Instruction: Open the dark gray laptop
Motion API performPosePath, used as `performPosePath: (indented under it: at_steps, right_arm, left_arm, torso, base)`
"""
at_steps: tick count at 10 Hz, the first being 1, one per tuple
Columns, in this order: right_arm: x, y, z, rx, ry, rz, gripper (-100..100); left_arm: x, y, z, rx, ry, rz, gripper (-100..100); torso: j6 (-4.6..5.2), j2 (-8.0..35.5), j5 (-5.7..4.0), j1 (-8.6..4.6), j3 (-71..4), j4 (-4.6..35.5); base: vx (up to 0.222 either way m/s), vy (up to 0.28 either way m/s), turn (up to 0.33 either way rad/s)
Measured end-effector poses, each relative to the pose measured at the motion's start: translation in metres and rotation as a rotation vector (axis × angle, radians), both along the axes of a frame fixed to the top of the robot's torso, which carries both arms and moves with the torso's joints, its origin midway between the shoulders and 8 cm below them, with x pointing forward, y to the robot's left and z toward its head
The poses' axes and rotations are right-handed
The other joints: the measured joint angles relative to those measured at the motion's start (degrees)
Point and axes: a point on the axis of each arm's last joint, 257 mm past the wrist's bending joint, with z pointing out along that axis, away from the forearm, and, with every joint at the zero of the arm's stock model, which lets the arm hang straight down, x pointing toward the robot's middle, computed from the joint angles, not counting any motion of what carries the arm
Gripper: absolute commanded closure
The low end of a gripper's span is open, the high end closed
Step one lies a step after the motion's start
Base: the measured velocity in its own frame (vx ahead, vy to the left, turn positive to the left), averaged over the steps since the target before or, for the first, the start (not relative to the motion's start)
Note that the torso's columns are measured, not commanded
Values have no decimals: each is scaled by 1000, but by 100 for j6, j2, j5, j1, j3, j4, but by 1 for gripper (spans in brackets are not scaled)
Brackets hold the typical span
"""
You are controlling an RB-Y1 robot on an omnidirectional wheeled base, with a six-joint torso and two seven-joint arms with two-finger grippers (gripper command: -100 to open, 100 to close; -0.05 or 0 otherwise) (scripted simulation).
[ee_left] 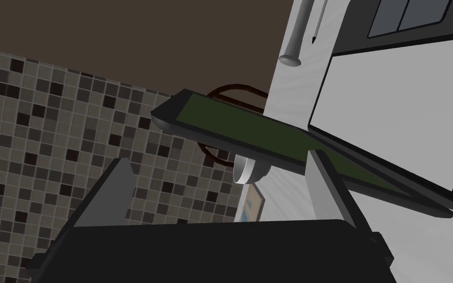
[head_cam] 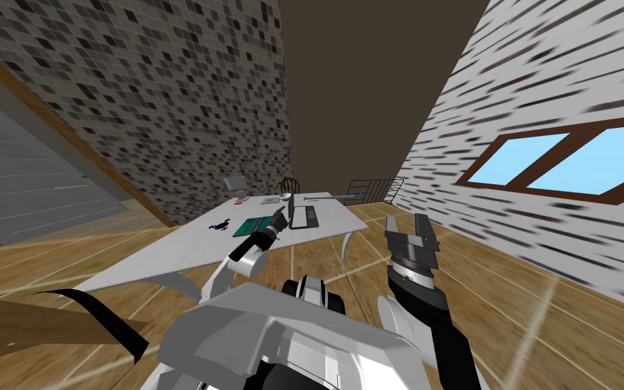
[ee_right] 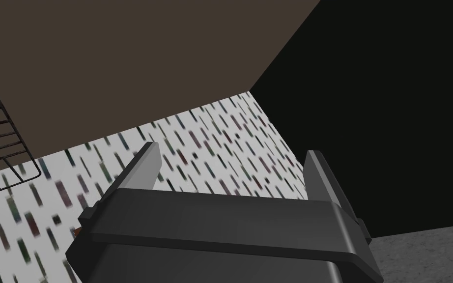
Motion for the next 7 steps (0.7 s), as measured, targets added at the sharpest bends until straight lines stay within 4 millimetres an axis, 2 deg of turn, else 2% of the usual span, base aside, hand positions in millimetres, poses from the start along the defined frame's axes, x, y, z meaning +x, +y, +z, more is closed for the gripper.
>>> performPosePath:
  at_steps: [7]
  right_arm:
    - [0, 0, 0, 0, 0, 0, 0]
  left_arm:
    - [25, 40, 18, 37, -2, 74, -100]
  torso:
    - [-1, -1, 0, -1, -1, 0]
  base:
    - [-14, 21, -130]
